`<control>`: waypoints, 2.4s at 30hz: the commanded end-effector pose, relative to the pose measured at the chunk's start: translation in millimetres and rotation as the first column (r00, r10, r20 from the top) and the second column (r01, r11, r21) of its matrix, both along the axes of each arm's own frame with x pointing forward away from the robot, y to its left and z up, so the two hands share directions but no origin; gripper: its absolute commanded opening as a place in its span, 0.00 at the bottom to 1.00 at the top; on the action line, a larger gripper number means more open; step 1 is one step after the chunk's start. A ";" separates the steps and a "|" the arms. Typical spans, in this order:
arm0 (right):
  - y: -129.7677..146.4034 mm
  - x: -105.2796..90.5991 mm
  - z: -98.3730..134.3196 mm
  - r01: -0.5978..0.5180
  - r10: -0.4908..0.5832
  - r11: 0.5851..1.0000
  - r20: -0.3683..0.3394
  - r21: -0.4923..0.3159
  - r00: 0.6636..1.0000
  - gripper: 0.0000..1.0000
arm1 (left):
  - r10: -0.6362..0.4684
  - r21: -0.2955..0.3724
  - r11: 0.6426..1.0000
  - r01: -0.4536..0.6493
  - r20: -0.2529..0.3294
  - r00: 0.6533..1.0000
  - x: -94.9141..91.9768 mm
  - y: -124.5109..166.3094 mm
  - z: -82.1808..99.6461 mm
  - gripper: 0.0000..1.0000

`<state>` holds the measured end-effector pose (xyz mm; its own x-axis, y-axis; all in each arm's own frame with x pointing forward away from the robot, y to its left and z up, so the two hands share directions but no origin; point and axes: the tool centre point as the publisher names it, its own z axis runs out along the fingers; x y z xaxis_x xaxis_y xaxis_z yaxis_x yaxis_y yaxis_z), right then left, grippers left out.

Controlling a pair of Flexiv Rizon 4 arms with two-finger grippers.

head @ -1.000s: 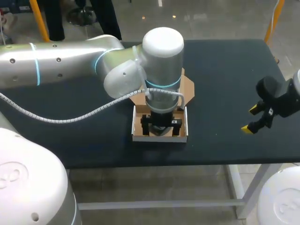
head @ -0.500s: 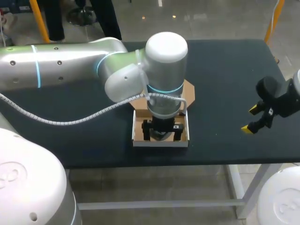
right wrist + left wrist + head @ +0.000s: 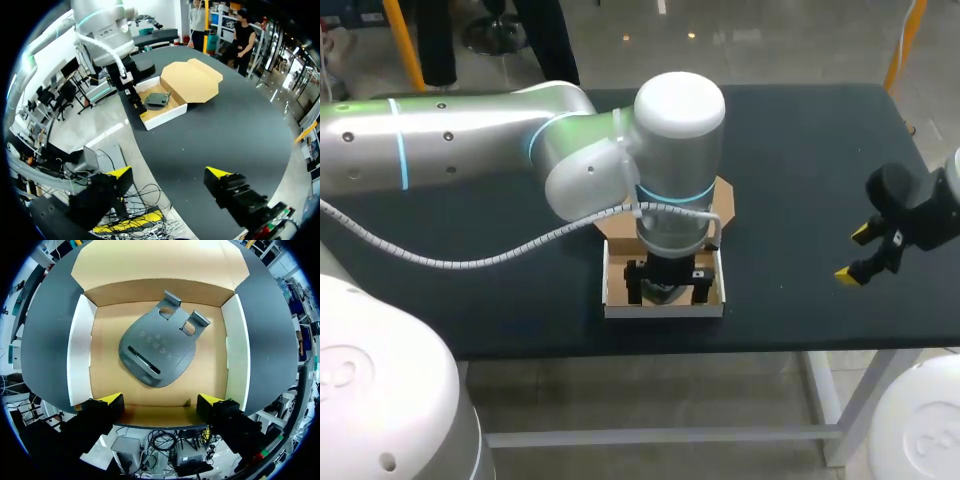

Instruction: Assemble the packaging by folding the flat box into shape, placing the metal phone stand inside, and closing the box properly

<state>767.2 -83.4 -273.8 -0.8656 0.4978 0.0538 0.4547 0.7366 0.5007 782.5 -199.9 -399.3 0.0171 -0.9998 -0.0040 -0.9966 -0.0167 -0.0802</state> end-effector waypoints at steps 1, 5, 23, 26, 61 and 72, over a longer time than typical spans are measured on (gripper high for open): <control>-1.0 -0.7 1.7 -0.003 0.003 1.000 -0.001 0.004 1.000 1.00 | 0.008 0.005 1.000 -0.008 0.015 1.000 -2.6 -1.9 4.6 1.00; -1.0 -0.7 1.7 -0.003 0.003 1.000 -0.001 0.004 1.000 1.00 | 0.032 -0.011 0.999 -0.031 0.048 0.998 -1.0 -0.8 13.6 1.00; -1.0 -0.7 1.7 -0.003 0.003 1.000 -0.001 0.004 1.000 1.00 | -0.019 -0.259 0.965 0.052 0.131 0.991 6.1 43.4 83.1 1.00; -1.0 -0.7 1.7 -0.003 0.003 1.000 -0.001 0.004 1.000 1.00 | -0.045 -0.301 0.950 0.084 0.136 0.990 10.2 52.9 90.6 1.00; 11.7 21.2 22.2 -0.061 0.060 0.998 -0.036 -0.021 0.998 1.00 | -0.217 -0.516 0.785 0.341 0.287 0.933 81.6 133.4 121.1 1.00; 24.9 48.3 40.3 -0.132 0.123 0.987 -0.090 -0.090 0.988 1.00 | -0.233 -0.520 0.771 0.368 0.307 0.923 94.1 141.3 118.2 1.00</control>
<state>802.9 -67.1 -239.4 -0.9107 0.4111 0.0393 0.3873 0.8170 0.4271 876.3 -58.0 -280.8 -0.3532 -0.7742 0.5253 -0.9160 0.1719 -0.3625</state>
